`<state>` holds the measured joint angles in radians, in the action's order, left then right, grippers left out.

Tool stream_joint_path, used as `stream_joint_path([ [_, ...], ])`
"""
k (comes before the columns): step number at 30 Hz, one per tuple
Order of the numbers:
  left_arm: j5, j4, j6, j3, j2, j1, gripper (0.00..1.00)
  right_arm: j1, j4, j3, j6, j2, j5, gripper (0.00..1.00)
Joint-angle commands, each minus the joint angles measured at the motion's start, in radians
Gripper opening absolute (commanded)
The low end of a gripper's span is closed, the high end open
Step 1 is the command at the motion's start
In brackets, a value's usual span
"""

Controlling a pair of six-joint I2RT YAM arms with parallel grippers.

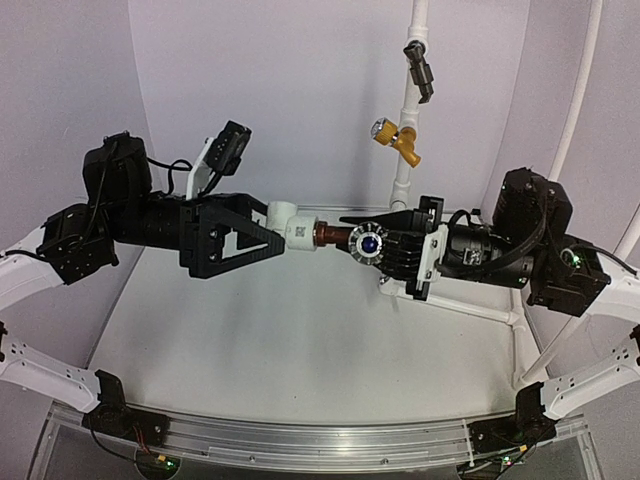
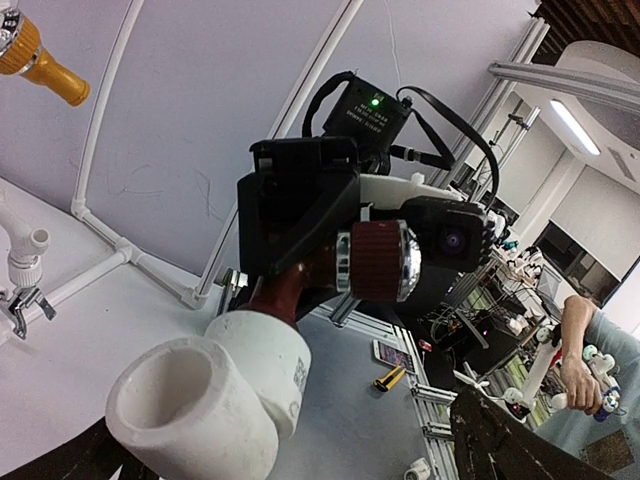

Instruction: Install the water faucets

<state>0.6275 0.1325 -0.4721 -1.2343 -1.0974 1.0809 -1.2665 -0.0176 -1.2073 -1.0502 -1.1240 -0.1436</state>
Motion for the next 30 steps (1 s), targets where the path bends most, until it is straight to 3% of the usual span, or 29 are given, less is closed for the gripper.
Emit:
stream_joint_path([
  [1, 0.029, -0.08, -0.002, 0.003, 0.035, -0.001, 0.98, -0.011, 0.027, 0.009, 0.036, 0.022, -0.019, 0.0],
  [16, 0.205, -0.139, -0.028, 0.002, 0.012, -0.001, 0.94, -0.011, 0.036, -0.01, 0.015, 0.018, 0.106, 0.0],
  [30, 0.141, -0.032, 0.008, 0.003, -0.031, -0.001, 0.93, -0.011, 0.07, -0.09, -0.016, -0.003, 0.093, 0.0],
])
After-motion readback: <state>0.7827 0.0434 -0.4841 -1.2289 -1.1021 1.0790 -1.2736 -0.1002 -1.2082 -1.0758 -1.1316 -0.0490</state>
